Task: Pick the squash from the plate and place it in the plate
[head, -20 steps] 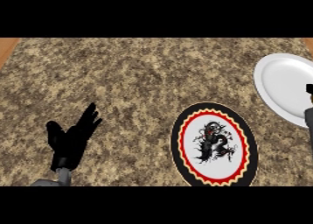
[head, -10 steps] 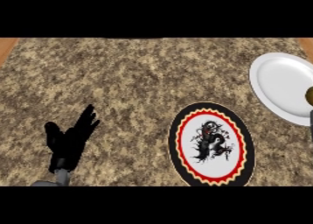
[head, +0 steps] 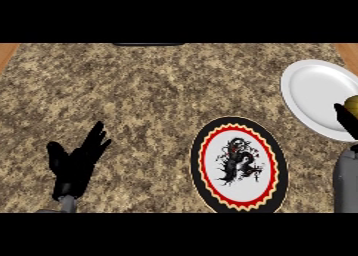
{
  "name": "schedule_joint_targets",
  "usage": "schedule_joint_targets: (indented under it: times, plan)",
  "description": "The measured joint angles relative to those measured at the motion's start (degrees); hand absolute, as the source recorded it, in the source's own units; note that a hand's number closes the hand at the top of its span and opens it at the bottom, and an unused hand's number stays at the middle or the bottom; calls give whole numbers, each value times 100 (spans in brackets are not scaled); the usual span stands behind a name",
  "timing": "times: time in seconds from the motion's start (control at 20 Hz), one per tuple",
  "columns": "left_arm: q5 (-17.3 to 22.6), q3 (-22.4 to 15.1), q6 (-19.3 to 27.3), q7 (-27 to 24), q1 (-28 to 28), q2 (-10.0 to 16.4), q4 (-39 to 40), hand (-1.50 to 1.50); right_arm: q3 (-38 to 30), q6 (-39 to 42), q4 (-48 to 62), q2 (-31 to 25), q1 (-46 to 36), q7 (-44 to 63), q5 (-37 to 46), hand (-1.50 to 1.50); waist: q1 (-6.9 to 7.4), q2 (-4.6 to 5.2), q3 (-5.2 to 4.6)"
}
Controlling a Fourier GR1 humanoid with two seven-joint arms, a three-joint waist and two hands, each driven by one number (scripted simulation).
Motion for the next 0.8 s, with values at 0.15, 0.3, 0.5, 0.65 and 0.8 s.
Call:
schedule_joint_targets:
  times: [0.15,0.3,0.5,0.65,0.8]
  plan:
    - [-31,23,-7,26,-25,-22,1,0,632,31,-546,269,553,119,-155,-150,5,-1,-4]
    - [-116,-23,9,-33,9,-104,-26,0,1180,13,-962,399,1157,398,-58,-150,11,2,-8]
    - [-144,7,-11,117,-34,-116,-63,0,2029,-140,-1508,473,1884,1068,321,-150,16,8,-10]
    - [-104,140,-156,41,-90,-93,46,0,2466,-195,-1851,496,2193,1722,840,-150,25,14,-12]
    - [-182,114,-142,23,-47,-168,-2,0,2888,-303,-2051,507,2391,2334,1364,-150,36,18,-12]
